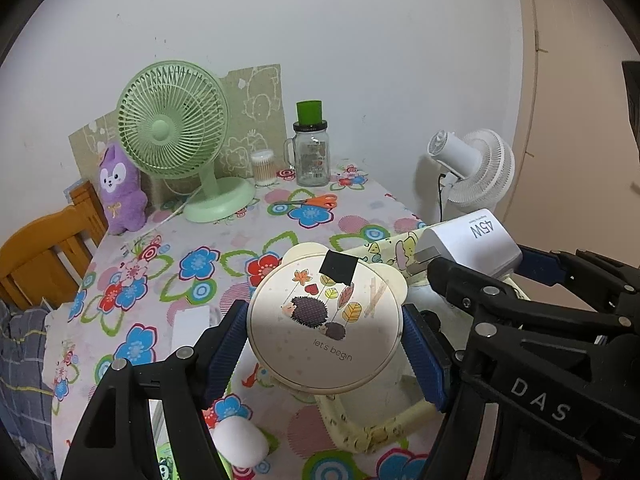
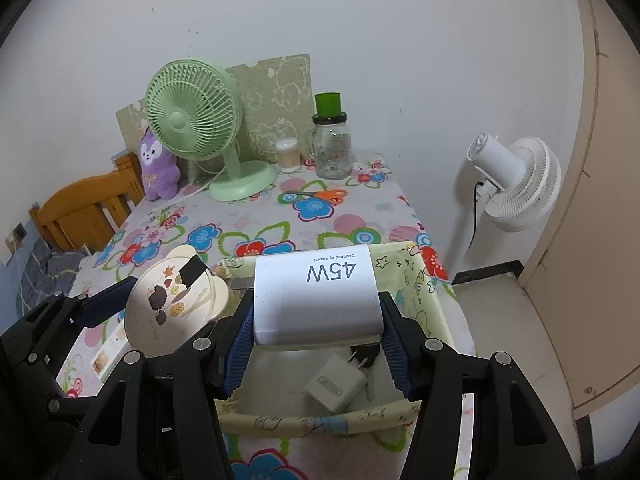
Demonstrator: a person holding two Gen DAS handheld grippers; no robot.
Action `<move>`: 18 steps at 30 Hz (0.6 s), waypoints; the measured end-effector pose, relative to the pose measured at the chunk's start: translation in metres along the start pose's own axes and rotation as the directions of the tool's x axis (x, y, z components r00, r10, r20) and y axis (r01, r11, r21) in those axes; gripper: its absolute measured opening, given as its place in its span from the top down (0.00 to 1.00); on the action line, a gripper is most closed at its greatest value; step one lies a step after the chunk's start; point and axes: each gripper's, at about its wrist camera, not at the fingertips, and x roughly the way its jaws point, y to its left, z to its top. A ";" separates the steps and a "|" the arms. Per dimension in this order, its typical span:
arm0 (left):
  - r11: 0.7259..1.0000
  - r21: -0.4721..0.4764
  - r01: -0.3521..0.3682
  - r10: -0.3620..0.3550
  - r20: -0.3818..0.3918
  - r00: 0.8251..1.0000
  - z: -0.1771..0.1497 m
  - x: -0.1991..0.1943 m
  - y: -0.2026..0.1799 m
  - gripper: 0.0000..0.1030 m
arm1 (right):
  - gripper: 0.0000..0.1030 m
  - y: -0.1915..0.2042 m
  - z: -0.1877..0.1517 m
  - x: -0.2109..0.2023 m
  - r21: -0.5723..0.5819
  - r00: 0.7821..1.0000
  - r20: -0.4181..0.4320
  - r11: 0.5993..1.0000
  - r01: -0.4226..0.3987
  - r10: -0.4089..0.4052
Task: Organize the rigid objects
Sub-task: 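Carry the beige tin and white charger with both grippers into the paper box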
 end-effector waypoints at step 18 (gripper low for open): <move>0.997 0.054 -0.056 0.061 -0.110 0.992 0.003 0.064 -0.023 0.26 | 0.41 -0.034 -0.002 0.071 0.040 0.991 -0.130 0.999 -0.028 0.033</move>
